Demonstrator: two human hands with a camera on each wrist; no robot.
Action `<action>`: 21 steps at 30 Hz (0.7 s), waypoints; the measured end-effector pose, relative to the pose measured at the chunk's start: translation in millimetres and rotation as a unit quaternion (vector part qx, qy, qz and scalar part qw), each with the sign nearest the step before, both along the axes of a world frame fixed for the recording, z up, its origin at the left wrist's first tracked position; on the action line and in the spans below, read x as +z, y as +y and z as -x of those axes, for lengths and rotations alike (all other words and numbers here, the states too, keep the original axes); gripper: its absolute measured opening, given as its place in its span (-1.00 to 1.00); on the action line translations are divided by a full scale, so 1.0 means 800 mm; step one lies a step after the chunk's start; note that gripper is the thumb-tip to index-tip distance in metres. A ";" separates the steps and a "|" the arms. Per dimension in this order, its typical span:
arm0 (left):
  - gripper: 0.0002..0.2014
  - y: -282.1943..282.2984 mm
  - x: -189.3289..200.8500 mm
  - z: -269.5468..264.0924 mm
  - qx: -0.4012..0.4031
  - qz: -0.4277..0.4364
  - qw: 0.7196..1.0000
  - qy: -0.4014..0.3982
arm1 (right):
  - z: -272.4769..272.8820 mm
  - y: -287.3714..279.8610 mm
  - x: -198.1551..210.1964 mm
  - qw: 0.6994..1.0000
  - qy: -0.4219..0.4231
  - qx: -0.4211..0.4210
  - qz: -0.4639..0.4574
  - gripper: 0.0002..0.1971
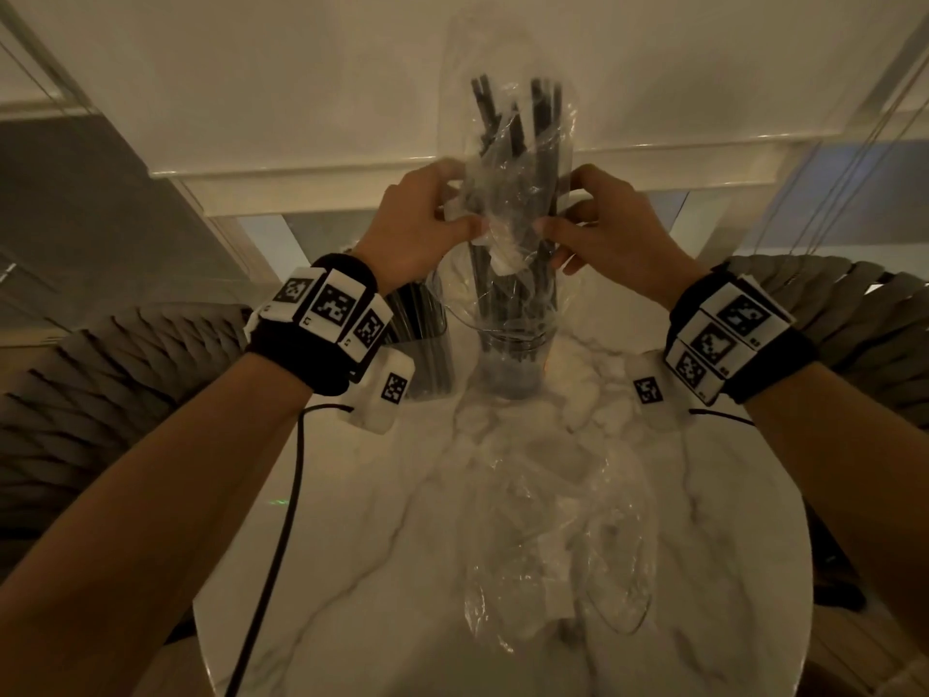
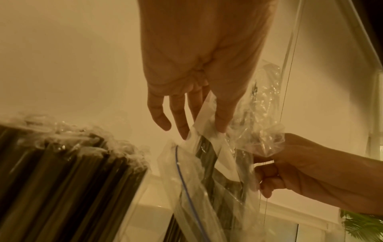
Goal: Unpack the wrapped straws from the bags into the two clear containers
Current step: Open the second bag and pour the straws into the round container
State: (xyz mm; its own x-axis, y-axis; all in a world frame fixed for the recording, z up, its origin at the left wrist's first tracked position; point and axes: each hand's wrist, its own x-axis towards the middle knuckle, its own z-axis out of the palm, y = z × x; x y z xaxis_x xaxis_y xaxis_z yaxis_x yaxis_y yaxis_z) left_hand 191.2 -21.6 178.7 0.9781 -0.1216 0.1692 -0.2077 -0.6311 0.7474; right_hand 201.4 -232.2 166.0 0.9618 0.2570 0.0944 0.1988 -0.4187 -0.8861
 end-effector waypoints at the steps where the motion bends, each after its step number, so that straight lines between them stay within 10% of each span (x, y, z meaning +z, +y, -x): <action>1: -0.50 -0.001 0.001 0.001 -0.007 0.011 1.000 0.002 | 0.000 0.001 0.000 1.000 0.001 -0.002 -0.008 -0.68; 14: -0.53 -0.007 -0.006 -0.003 -0.026 0.031 0.998 -0.041 | -0.004 0.000 -0.012 0.988 0.114 0.043 -0.097 -0.31; 21: -0.56 -0.012 -0.010 0.000 -0.046 0.061 0.997 -0.012 | -0.027 0.002 -0.028 0.978 0.169 0.110 -0.047 -0.69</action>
State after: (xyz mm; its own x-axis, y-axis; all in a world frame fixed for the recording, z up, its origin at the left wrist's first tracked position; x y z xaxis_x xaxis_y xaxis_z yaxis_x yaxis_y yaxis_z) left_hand 190.8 -31.6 170.7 0.9591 -0.1876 0.2118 -0.2796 -0.5124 0.8120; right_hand 222.7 -230.4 143.4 0.8641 0.4674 -0.1867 -0.0367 -0.3113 -0.9496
